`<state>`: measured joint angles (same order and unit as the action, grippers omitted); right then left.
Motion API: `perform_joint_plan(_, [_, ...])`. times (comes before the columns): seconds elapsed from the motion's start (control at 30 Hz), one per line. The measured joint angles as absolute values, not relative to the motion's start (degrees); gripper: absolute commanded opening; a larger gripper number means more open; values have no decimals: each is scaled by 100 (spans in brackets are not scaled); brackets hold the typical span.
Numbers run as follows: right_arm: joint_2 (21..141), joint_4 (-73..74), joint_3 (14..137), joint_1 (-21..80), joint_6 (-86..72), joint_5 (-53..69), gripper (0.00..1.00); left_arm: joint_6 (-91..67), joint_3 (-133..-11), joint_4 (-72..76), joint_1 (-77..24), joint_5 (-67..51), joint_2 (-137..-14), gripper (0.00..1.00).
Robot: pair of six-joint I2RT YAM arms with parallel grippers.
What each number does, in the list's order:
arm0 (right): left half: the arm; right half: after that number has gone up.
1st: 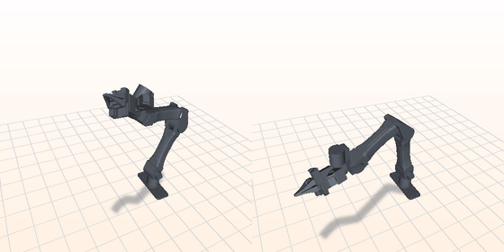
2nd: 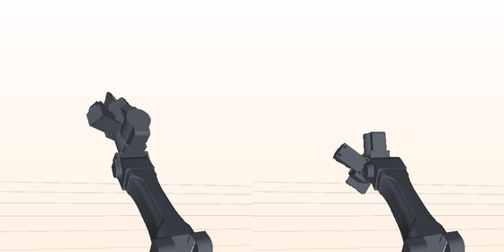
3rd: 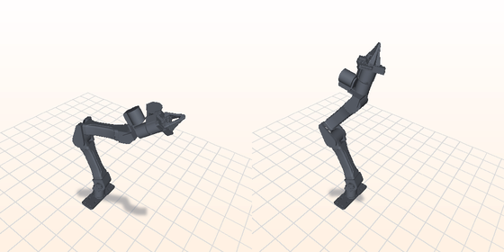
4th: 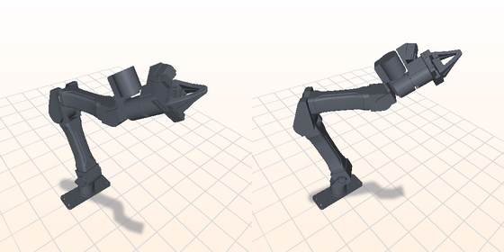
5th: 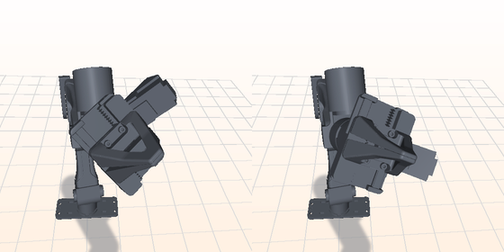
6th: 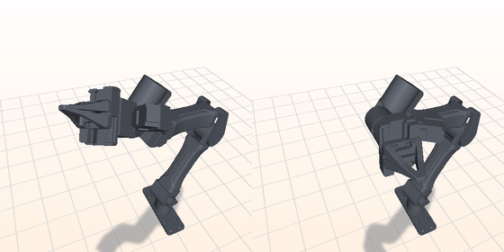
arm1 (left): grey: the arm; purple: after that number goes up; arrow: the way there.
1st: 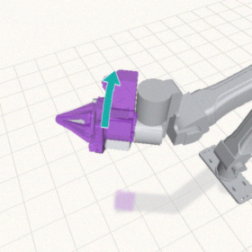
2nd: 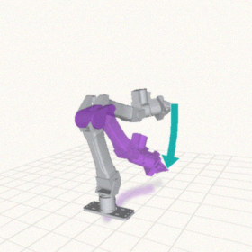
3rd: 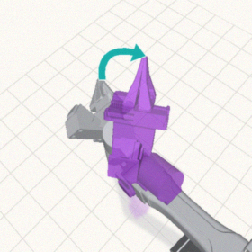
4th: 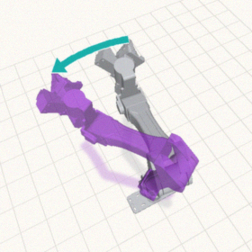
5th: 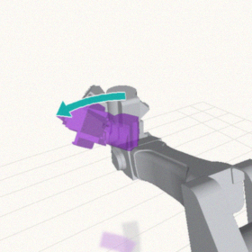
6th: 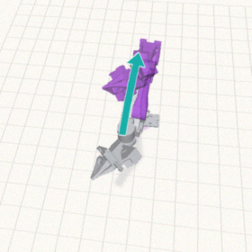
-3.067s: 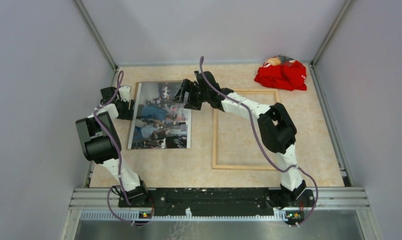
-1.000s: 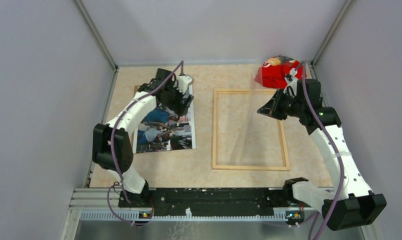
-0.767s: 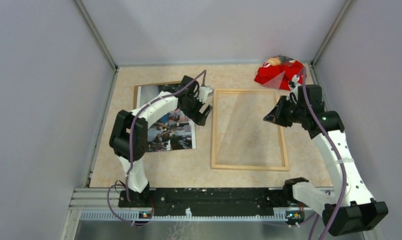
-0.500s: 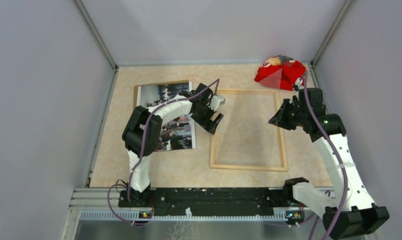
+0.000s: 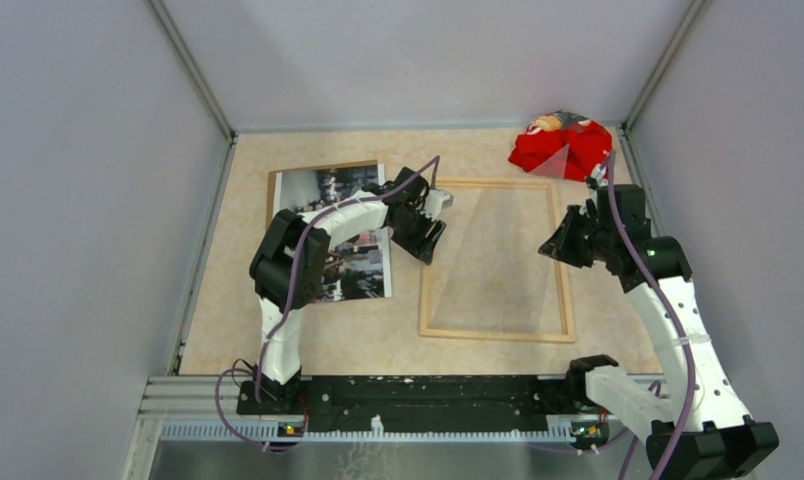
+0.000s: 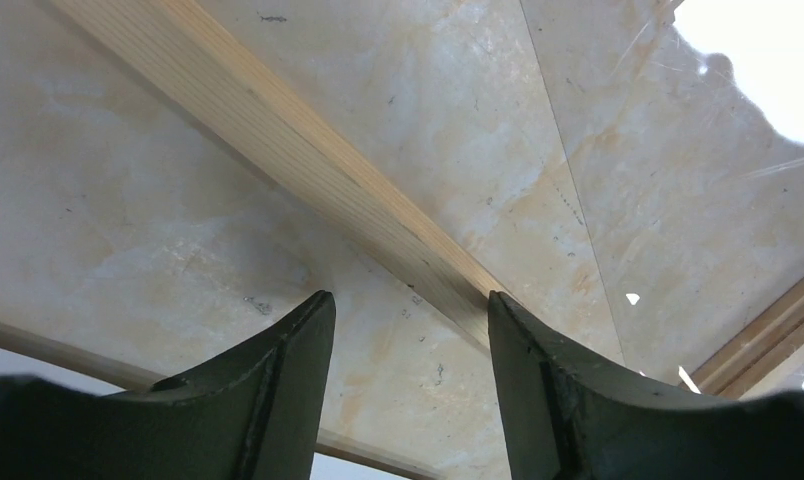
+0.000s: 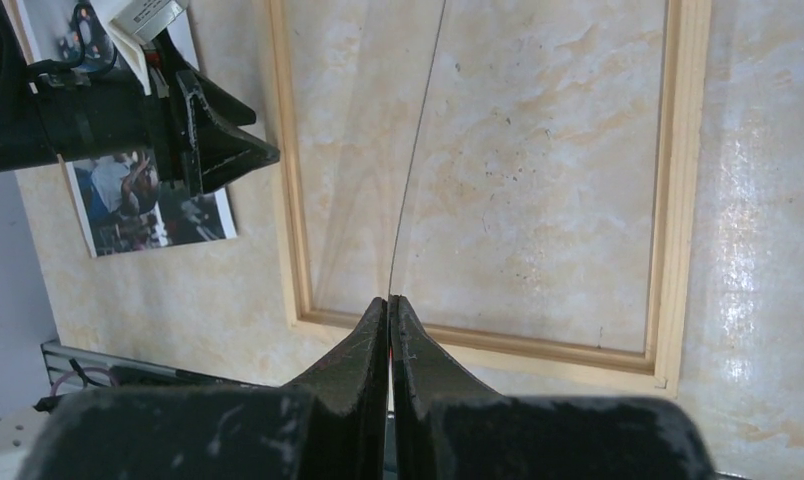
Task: Put the photo into the frame
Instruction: Place the photo frame item in the photo frame.
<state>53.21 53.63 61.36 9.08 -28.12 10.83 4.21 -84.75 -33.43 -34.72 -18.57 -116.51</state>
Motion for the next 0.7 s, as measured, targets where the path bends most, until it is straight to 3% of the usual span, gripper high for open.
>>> perform_joint_plan(0.13, [5321, 5277, 6114, 906, -2829, 1164, 0, 421, -8460, -3334, -3483, -1865, -11640, 58])
perform_joint_plan(0.7, [5349, 4539, 5955, 908, -3138, 2025, 0, 683, -7918, -2897, -3544, -1210, -11190, 62])
